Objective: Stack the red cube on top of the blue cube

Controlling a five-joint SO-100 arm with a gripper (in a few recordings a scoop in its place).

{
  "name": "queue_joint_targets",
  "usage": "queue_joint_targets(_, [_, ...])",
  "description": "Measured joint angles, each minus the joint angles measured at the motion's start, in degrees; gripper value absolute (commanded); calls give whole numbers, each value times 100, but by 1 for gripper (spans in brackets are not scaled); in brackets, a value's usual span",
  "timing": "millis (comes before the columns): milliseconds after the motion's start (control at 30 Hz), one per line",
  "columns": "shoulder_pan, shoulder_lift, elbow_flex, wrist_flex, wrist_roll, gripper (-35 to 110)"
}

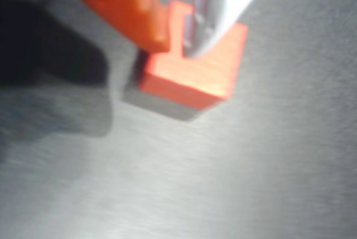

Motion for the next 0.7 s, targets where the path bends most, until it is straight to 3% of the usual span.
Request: queue_joint_targets(700, [-211,-589,-264,-290,141,2])
